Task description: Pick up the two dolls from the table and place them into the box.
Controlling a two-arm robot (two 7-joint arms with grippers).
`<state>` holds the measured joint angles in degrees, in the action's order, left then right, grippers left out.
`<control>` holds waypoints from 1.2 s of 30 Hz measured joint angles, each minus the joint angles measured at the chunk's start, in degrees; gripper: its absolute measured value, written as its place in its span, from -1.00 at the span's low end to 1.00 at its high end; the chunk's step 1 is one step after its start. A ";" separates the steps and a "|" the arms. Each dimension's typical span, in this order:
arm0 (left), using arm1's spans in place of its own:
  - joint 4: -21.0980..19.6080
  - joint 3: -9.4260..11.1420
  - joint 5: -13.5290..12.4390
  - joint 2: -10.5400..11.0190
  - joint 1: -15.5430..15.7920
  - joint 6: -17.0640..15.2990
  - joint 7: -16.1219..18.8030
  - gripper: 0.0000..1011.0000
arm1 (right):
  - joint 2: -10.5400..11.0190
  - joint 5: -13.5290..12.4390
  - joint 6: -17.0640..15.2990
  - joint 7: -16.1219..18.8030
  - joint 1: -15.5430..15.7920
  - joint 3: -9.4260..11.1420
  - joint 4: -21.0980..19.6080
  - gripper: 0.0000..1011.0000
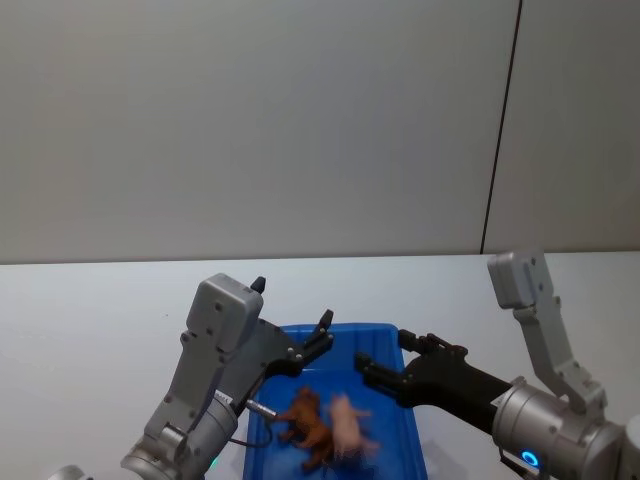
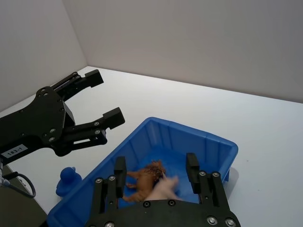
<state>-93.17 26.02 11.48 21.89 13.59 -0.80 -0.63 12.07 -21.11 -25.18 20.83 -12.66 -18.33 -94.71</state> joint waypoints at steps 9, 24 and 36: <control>0.00 0.00 0.00 0.00 0.00 0.00 0.00 0.98 | 0.96 -1.08 -0.30 1.15 -0.32 0.90 0.47 0.90; 0.00 0.00 0.00 0.00 0.00 0.00 0.00 0.98 | 7.26 -1.22 6.20 2.89 4.09 3.98 -1.17 0.98; -1.35 -0.27 -0.19 1.04 -1.26 -1.52 1.29 0.98 | 9.41 -1.17 8.68 3.17 5.88 4.94 -1.83 0.98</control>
<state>-94.52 25.76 11.29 22.93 12.33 -2.32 0.66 21.48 -22.28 -16.50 24.00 -6.78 -13.39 -96.54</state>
